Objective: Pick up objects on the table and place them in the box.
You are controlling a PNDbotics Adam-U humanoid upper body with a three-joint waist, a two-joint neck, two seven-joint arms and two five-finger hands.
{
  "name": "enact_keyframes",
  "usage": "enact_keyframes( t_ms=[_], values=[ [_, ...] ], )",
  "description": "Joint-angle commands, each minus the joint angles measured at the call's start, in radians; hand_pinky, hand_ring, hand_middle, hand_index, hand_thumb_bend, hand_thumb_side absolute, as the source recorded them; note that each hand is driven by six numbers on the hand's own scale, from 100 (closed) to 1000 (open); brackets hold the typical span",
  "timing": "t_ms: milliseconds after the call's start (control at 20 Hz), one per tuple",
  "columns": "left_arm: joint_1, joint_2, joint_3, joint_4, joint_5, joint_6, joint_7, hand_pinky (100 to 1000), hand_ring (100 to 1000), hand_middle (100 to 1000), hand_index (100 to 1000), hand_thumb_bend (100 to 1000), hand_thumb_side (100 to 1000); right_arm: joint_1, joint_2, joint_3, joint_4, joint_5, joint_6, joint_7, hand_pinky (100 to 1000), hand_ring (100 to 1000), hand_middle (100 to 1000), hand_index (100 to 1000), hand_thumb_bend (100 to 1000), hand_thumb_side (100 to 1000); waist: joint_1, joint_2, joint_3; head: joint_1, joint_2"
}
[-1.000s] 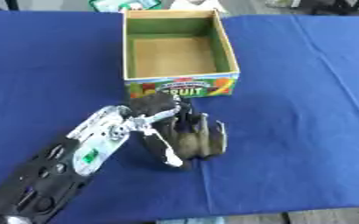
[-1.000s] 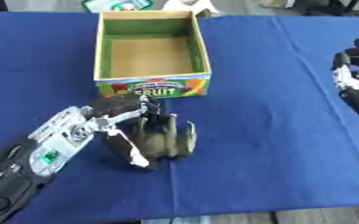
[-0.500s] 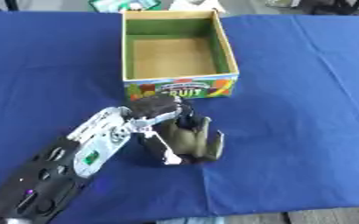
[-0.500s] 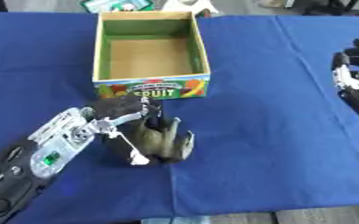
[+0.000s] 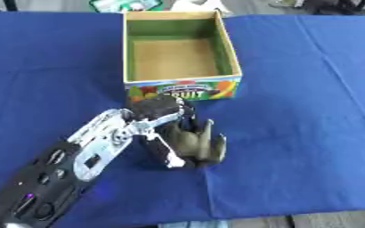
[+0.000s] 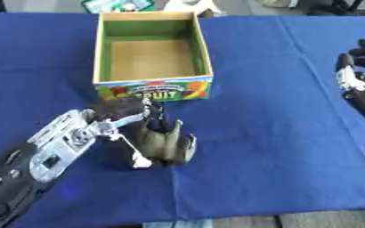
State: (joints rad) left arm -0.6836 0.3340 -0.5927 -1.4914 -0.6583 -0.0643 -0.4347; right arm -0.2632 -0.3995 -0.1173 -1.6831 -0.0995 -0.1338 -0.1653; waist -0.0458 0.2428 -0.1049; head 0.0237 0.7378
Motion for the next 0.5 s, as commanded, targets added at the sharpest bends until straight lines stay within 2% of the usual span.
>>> enact_keyframes(
  t_ms=[50, 500],
  values=[
    [-0.016, 0.003, 0.016, -0.034, 0.015, 0.012, 0.010, 436, 449, 415, 574, 279, 100, -0.007, -0.019, -0.012, -0.008, -0.006, -0.002, 0.000, 568, 689, 649, 780, 246, 262, -0.002, -0.016, -0.002, -0.003, 0.002],
    [-0.045, 0.016, 0.042, -0.111, 0.044, 0.041, 0.008, 426, 437, 401, 562, 289, 100, -0.006, -0.020, -0.012, -0.007, -0.007, -0.002, 0.000, 568, 690, 649, 779, 244, 262, -0.002, -0.018, 0.001, -0.005, 0.003]
  ],
)
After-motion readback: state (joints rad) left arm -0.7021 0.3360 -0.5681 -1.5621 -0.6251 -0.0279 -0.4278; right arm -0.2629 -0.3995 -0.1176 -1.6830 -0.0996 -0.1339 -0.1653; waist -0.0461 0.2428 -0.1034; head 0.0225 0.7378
